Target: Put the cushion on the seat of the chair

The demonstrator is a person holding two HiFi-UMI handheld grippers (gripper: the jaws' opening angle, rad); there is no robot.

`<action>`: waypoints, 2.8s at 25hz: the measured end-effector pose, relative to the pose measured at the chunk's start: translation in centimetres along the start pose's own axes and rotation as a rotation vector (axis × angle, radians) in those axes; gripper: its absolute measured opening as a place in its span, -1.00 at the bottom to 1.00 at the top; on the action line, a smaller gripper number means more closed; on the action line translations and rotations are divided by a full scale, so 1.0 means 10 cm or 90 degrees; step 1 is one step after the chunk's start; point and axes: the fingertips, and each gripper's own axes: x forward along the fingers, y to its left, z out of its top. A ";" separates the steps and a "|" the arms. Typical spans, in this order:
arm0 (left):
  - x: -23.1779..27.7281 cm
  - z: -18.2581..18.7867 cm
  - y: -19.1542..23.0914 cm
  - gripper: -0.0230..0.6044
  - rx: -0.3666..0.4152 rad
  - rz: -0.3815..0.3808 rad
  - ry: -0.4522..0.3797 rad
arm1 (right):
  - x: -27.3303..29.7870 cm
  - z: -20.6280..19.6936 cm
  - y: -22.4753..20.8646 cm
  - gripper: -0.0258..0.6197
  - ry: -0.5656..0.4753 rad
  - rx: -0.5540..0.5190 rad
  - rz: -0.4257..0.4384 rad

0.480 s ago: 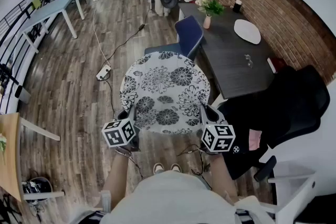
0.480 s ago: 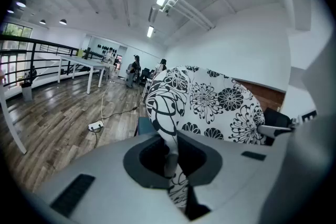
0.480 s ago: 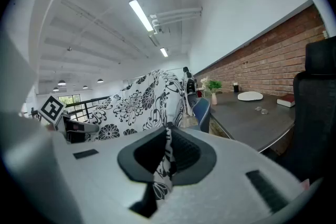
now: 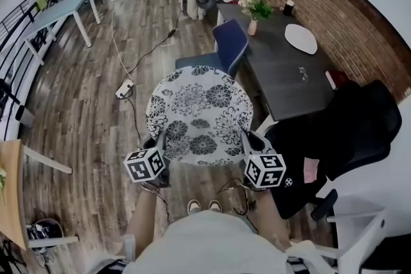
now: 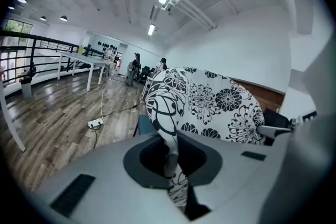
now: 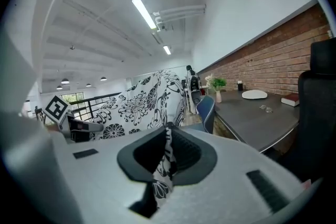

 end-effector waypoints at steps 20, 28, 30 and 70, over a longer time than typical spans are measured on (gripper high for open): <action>0.30 -0.14 0.17 -0.87 -0.003 -0.012 0.024 | 0.22 -0.22 -0.12 -0.83 0.006 0.047 -0.027; 0.20 -0.05 0.11 -0.87 0.003 -0.027 0.005 | 0.10 -0.14 -0.11 -0.83 -0.008 0.041 -0.045; 0.18 -0.02 0.11 -0.87 0.005 -0.028 -0.002 | 0.09 -0.11 -0.10 -0.83 -0.013 0.034 -0.043; -0.38 -0.50 -0.28 -0.87 -0.009 -0.032 -0.047 | -0.61 -0.32 -0.21 -0.83 -0.035 0.004 -0.038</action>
